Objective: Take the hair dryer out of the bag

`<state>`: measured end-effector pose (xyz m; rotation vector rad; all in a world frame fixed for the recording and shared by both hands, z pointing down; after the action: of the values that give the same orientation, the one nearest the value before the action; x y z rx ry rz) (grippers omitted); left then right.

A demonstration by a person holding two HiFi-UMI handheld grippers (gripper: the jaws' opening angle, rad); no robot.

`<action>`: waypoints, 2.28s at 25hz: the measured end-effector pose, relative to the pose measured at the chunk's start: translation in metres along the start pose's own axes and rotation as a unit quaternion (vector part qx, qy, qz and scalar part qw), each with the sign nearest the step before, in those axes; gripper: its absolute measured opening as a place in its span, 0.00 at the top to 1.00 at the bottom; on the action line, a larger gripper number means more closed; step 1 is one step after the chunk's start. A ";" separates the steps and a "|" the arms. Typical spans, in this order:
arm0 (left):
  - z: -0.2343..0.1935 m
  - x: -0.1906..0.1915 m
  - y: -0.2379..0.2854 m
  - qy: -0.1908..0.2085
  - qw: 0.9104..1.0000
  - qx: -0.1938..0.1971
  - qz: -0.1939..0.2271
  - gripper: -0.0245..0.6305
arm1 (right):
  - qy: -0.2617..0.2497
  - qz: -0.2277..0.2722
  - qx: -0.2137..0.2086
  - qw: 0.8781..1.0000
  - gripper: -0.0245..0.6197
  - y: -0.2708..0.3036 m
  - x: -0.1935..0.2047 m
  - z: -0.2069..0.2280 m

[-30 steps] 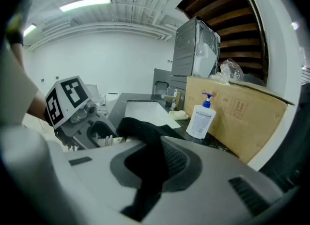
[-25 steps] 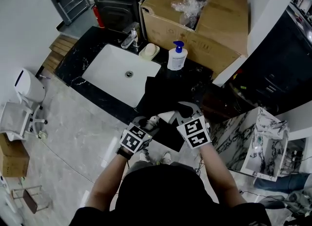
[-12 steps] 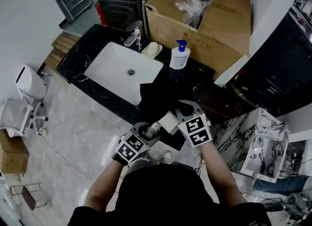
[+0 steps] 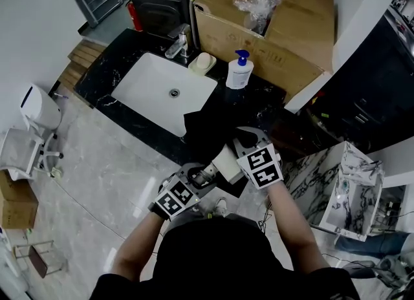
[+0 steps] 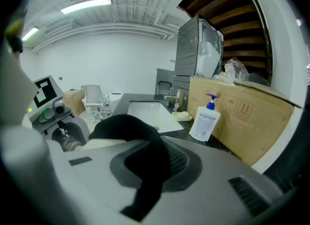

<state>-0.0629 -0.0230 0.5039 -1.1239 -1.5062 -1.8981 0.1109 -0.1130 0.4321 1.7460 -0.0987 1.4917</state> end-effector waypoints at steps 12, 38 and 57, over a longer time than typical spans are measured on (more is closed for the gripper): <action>0.017 0.002 -0.006 0.033 0.999 0.028 0.014 0.62 | 0.004 -0.004 0.013 1.000 0.92 0.007 -0.002 0.012; -0.028 0.039 -0.052 -0.090 0.991 -0.098 0.026 0.62 | 0.026 -0.046 0.074 0.996 0.90 -0.019 0.031 -0.039; -0.053 0.050 -0.083 -0.113 0.985 -0.121 0.054 0.62 | -0.068 -0.209 0.000 0.975 0.73 0.014 0.075 -0.094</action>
<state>-0.1715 -0.0426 0.4948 -1.5433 -1.3197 -1.9711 0.0511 -0.0319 0.4998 1.7371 0.1888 1.0659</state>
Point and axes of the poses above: the fingertips, and each gripper's own axes: y forward along the fingers, z to its right, x out of its underside, the point moved 10 cm from there along -y, backward along the fingers, and after that the axes turned 11 degrees about y, right-handed, at the moved point
